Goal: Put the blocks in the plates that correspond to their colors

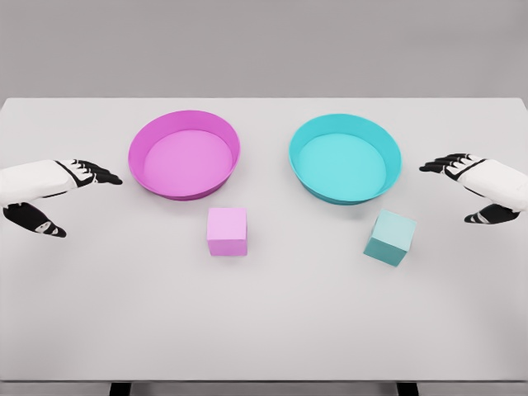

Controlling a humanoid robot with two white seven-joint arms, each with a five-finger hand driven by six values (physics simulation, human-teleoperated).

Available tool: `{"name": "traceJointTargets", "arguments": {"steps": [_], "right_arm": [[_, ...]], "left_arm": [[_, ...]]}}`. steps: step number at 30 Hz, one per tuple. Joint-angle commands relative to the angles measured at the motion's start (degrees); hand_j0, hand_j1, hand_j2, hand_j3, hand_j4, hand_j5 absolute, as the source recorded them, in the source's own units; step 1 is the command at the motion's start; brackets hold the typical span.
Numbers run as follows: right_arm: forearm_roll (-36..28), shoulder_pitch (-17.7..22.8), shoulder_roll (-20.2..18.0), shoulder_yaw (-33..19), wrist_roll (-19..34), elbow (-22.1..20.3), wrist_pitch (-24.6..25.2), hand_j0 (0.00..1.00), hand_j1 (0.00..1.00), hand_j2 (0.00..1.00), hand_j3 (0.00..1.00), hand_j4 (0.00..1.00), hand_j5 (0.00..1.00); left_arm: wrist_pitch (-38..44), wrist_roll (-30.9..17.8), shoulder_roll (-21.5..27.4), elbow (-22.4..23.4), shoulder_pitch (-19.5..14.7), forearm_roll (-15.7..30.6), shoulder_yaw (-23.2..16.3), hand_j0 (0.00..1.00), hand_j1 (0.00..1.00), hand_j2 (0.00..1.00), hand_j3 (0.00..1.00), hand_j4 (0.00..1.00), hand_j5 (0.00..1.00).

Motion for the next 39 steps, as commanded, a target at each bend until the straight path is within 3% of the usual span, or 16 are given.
{"name": "traceJointTargets", "arguments": {"steps": [1,4,7,10,12,16,19,20,27,39], "right_arm": [[-0.4,0.0,-0.1,0.1,0.1,0.0,0.1,1.0,1.0,1.0,1.0,1.0,1.0],[-0.4,-0.1,-0.2,0.1,0.0,0.0,0.1,1.0,1.0,1.0,1.0,1.0,1.0],[-0.6,-1.8,-0.2,0.4,-0.4,0.0,0.1,1.0,1.0,1.0,1.0,1.0,1.0],[-0.4,-9.7,-1.5,10.5,-0.4,-0.1,0.1,1.0,1.0,1.0,1.0,1.0,1.0],[-0.5,-12.6,-4.9,14.3,-0.5,-1.3,0.1,1.0,1.0,1.0,1.0,1.0,1.0],[-0.7,-24.2,-10.9,31.3,-0.8,-4.5,0.1,1.0,1.0,1.0,1.0,1.0,1.0],[-0.8,-32.1,-17.2,40.6,-3.0,-11.5,0.1,1.0,1.0,1.0,1.0,1.0,1.0],[-0.8,-33.6,-17.5,42.2,-3.2,-11.8,0.1,1.0,1.0,1.0,1.0,1.0,1.0],[-0.8,-34.2,-20.4,45.9,-3.2,-20.8,0.1,1.0,1.0,1.0,1.0,1.0,1.0],[-0.8,-34.3,-19.4,46.0,-2.5,-22.9,0.1,1.0,1.0,1.0,1.0,1.0,1.0]], "left_arm": [[0.1,0.0,-0.1,-0.1,0.0,0.3,0.0,1.0,1.0,1.0,1.0,1.0,1.0],[0.1,-0.1,-0.3,-1.4,-0.4,-1.4,0.0,1.0,1.0,1.0,1.0,1.0,1.0],[0.1,-0.1,-1.8,-11.5,-1.6,-9.2,-0.2,1.0,1.0,1.0,1.0,1.0,1.0],[0.1,0.4,-3.0,-12.2,-3.9,-10.7,-1.3,1.0,1.0,1.0,1.0,1.0,1.0],[0.1,0.4,-5.1,-12.3,-7.5,-10.7,-1.4,1.0,1.0,1.0,1.0,1.0,1.0],[0.1,0.0,-12.8,-12.1,-16.3,-11.3,-10.9,1.0,1.0,1.0,1.0,1.0,1.0],[0.1,0.0,-16.9,-12.0,-17.5,-15.5,-15.3,1.0,1.0,1.0,1.0,1.0,1.0],[0.1,0.0,-16.9,-12.0,-17.3,-15.5,-15.8,1.0,1.0,1.0,1.0,1.0,1.0],[0.1,0.0,-18.3,-12.0,-17.6,-16.2,-18.9,1.0,1.0,1.0,1.0,1.0,1.0],[0.1,0.0,-19.9,-11.3,-17.7,-20.4,-20.2,1.0,1.0,1.0,1.0,1.0,1.0]]}}
